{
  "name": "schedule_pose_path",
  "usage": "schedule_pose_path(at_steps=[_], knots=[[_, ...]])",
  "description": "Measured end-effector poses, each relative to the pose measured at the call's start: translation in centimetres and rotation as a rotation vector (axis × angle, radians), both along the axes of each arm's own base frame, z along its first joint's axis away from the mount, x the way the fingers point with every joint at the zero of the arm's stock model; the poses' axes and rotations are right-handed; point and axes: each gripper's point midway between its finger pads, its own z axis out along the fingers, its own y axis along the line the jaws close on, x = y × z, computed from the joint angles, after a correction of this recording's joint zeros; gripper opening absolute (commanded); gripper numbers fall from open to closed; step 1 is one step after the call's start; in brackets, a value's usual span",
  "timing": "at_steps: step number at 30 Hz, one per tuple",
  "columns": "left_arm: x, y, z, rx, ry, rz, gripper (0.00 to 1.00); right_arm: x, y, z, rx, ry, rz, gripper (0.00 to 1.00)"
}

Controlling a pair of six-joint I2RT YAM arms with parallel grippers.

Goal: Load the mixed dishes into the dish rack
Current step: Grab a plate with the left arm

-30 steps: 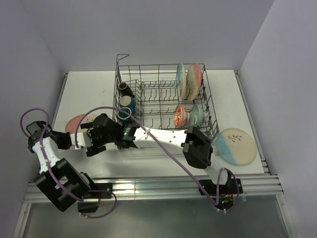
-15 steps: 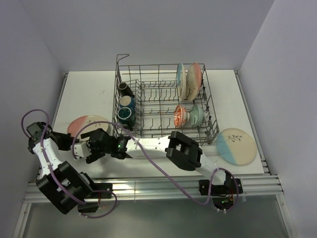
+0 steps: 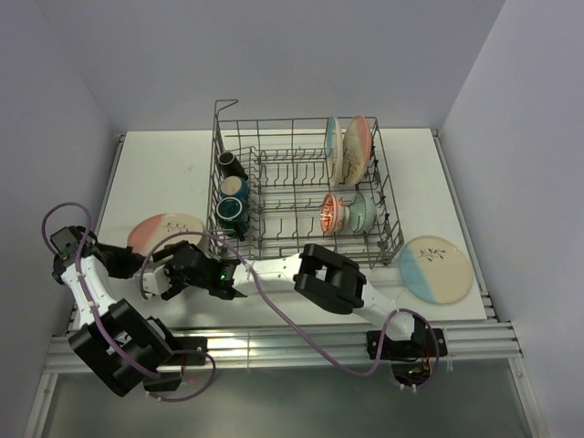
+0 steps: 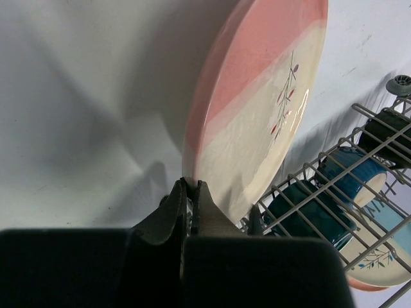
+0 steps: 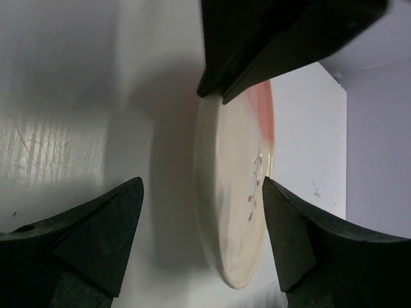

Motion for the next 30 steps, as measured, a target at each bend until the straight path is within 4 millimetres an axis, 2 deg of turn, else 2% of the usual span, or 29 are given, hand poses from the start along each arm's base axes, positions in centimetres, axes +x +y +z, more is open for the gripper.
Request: schedule_pose_path(at_steps=[4, 6, 10, 12, 13, 19, 20, 22, 23, 26, 30], knots=[[0.0, -0.3, 0.0, -0.013, -0.005, -0.007, 0.0, 0.1, -0.2, -1.8, -0.027, -0.022, 0.01, 0.59], [-0.1, -0.4, -0.1, -0.015, -0.004, -0.012, 0.0, 0.2, -0.3, -2.3, -0.037, -0.032, 0.01, 0.52], [-0.2, -0.6, -0.1, -0.02, 0.0, -0.016, 0.0, 0.6, -0.1, -1.8, -0.02, -0.056, 0.005, 0.29], [-0.3, -0.6, -0.2, -0.021, 0.001, -0.019, 0.0, 1.0, -0.1, -1.4, -0.009, -0.064, 0.0, 0.22], [-0.2, -0.6, -0.2, -0.019, -0.004, -0.019, 0.0, 1.0, -0.1, -1.3, -0.008, -0.071, 0.0, 0.15], [-0.1, -0.5, 0.0, -0.012, -0.013, -0.021, 0.02, 1.1, 0.0, -1.1, -0.003, -0.079, 0.0, 0.01], [-0.1, -0.5, -0.1, -0.012, -0.014, -0.021, 0.14, 1.1, 0.0, -1.1, -0.003, -0.08, -0.001, 0.0], [-0.1, -0.6, -0.2, -0.012, -0.016, -0.023, 0.28, 1.2, -0.1, -1.1, -0.002, -0.079, -0.005, 0.0], [-0.1, -0.6, -0.2, -0.016, -0.023, -0.024, 0.4, 1.2, -0.1, -1.1, 0.0, -0.077, -0.009, 0.0], [0.3, -0.9, 0.0, -0.028, -0.053, -0.038, 0.51, 1.4, -0.2, -1.1, 0.004, -0.069, -0.016, 0.0], [0.3, -1.0, -0.7, -0.029, -0.06, -0.042, 0.54, 1.4, -0.1, -1.0, 0.015, -0.059, -0.023, 0.0]])
